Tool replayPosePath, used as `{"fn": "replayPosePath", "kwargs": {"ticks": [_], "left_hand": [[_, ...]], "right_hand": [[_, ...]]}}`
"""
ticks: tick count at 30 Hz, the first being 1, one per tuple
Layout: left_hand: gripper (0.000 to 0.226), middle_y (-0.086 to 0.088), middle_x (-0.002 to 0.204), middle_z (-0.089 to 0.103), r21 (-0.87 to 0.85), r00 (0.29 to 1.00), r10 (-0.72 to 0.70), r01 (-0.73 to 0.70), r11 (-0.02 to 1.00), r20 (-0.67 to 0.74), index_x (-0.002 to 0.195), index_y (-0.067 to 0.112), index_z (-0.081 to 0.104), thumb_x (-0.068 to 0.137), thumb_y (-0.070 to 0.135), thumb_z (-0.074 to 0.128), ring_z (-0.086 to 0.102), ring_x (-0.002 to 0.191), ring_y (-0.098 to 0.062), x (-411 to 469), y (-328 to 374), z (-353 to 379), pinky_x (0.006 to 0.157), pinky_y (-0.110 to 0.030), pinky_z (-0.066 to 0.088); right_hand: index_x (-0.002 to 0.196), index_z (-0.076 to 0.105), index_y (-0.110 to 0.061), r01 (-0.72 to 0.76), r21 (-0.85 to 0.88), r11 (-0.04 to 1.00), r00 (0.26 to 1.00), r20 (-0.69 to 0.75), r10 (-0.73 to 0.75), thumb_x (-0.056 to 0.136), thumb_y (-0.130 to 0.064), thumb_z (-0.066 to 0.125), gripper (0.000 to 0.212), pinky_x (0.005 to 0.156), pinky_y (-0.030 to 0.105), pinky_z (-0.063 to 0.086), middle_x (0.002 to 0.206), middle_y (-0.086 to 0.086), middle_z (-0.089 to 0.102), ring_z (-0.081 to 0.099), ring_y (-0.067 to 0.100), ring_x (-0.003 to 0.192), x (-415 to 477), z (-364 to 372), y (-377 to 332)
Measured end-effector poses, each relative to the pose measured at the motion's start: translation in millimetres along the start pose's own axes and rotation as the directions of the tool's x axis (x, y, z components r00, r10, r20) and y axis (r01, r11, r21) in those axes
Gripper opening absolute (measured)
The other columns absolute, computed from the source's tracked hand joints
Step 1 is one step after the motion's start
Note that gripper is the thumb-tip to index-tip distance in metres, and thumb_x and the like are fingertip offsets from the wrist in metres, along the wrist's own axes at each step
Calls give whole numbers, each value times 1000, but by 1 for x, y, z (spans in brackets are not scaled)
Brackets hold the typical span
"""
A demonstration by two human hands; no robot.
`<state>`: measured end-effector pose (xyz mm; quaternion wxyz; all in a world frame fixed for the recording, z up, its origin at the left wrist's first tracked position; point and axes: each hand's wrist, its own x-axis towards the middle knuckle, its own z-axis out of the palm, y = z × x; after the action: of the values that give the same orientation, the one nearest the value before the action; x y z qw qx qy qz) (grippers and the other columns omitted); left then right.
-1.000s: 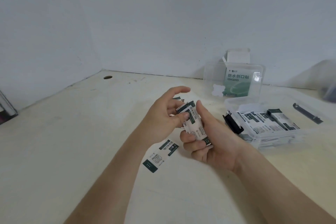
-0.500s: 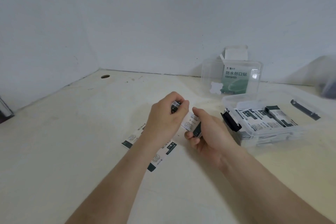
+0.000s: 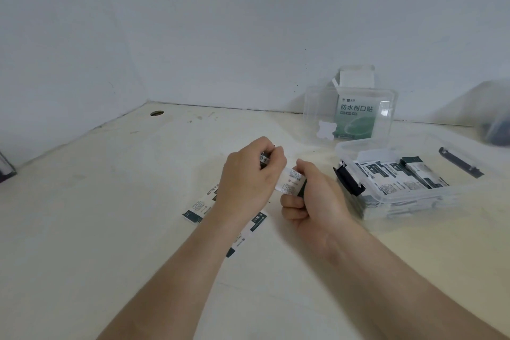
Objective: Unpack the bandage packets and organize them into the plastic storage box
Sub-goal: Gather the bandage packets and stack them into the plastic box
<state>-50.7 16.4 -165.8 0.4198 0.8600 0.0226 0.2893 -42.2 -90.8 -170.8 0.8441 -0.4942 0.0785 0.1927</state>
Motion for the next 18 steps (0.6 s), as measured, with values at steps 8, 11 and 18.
{"fn": "replayPosePath", "kwargs": {"ticks": [8, 11, 18], "left_hand": [[35, 6, 52, 40, -254, 929, -289, 344, 904, 230, 54, 18, 47, 87, 19, 59, 30, 46, -15, 8, -4, -7, 43, -22, 27], [29, 11, 48, 40, -84, 976, -182, 192, 978, 120, 55, 18, 49, 82, 20, 59, 33, 46, -12, 8, -6, -10, 45, -22, 30], [24, 6, 47, 49, -59, 952, -191, 210, 976, 238, 52, 17, 50, 74, 27, 52, 39, 47, -16, 13, -12, -24, 52, -31, 35]], "right_hand": [[71, 43, -13, 278, -326, 904, 961, 104, -258, 102, -24, 43, 33, 46, 27, 29, 65, 7, 45, 38, 15, 45, -2, 4, 5], [83, 54, -11, 156, -285, 946, 972, 217, -95, 100, -26, 51, 23, 48, 25, 37, 68, 6, 54, 50, 15, 51, -3, -1, -3], [84, 64, -9, 136, -482, 866, 838, 522, 160, 82, -31, 69, 22, 87, 35, 55, 96, 16, 72, 66, 26, 85, -6, -13, -20]]}}
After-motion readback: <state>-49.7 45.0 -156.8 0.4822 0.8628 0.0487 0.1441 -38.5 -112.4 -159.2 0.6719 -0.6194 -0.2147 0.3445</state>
